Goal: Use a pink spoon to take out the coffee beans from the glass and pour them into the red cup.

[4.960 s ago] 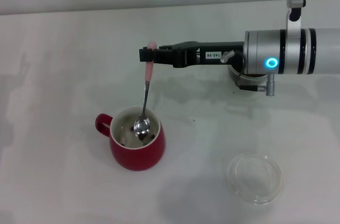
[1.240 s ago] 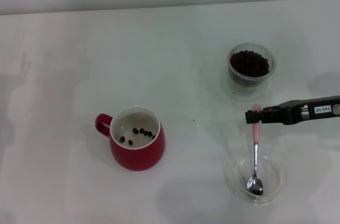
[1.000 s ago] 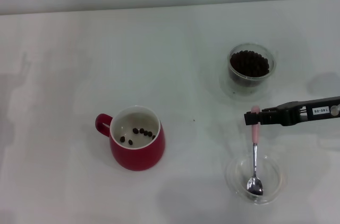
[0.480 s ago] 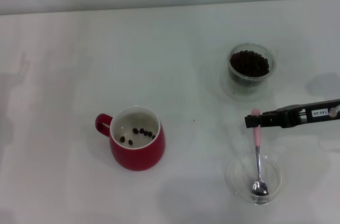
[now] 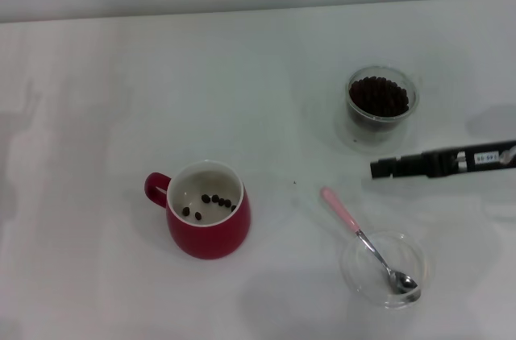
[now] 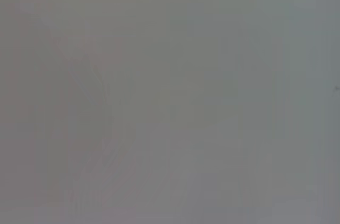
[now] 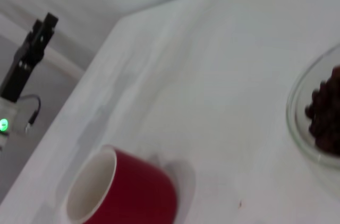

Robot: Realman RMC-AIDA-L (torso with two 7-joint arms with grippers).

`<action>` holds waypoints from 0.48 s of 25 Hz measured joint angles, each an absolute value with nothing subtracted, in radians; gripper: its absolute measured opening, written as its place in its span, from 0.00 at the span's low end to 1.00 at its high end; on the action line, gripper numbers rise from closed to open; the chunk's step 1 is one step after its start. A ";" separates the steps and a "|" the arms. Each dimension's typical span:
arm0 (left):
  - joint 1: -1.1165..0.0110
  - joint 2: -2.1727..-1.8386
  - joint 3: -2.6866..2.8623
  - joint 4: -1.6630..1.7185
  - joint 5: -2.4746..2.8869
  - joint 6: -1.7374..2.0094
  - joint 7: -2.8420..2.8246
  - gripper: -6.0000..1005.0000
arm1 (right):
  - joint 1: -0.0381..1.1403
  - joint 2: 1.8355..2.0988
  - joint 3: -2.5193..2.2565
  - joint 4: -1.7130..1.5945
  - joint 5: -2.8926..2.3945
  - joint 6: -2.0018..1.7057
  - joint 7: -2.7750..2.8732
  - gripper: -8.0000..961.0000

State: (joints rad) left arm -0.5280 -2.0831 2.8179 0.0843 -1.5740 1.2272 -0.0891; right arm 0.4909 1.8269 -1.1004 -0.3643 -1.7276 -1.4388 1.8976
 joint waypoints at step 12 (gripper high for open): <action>-0.527 -2.082 2.818 0.083 -1.575 1.232 -0.089 0.89 | 0.415 1.838 -0.700 -0.386 -1.711 -1.451 1.808 0.42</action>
State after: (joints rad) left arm -0.5269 -2.0821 2.8180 0.0827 -1.5748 1.2325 -0.0890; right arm 0.4152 1.8383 -0.7005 -0.3863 -1.7109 -1.4513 1.8077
